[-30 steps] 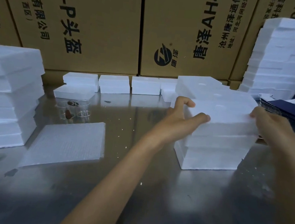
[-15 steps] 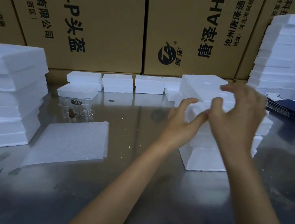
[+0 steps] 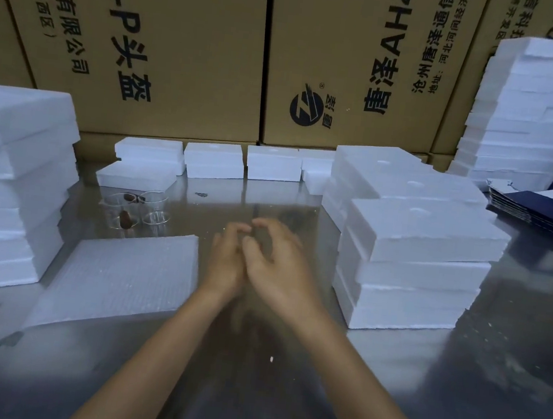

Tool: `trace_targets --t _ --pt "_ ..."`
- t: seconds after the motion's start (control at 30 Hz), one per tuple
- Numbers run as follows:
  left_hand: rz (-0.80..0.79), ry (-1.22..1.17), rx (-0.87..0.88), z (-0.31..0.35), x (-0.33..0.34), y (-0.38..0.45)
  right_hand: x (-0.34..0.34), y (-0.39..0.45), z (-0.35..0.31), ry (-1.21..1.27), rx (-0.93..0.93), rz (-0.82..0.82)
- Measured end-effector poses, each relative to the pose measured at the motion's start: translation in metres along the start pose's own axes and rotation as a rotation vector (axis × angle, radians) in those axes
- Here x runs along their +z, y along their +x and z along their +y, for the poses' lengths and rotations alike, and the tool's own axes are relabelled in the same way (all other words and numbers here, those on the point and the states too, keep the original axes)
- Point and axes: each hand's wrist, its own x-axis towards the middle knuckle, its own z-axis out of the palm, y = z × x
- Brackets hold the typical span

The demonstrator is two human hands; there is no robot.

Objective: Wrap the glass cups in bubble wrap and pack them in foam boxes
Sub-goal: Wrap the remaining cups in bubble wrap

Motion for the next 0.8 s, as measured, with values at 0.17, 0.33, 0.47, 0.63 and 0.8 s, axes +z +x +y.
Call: trace_targets --t 0.17,0.33,0.47,0.63,0.8 --pt "0.043 0.088 -0.144 -0.031 -0.021 0.012 0.036 0.001 0.035 0.013 0.269 -0.271" --pt "-0.053 0.214 -0.121 -0.043 -0.030 0.035 0.062 0.018 0.048 -0.082 0.274 -0.135" --pt "0.010 0.115 -0.112 -0.042 -0.045 0.066 0.085 0.049 0.054 -0.233 0.239 -0.057" --pt "0.236 0.233 0.023 -0.031 -0.087 0.143 0.116 0.096 0.051 -0.169 0.407 0.061" --pt "0.224 0.706 -0.101 -0.052 -0.143 0.240 0.135 0.135 0.061 -0.137 0.449 0.091"
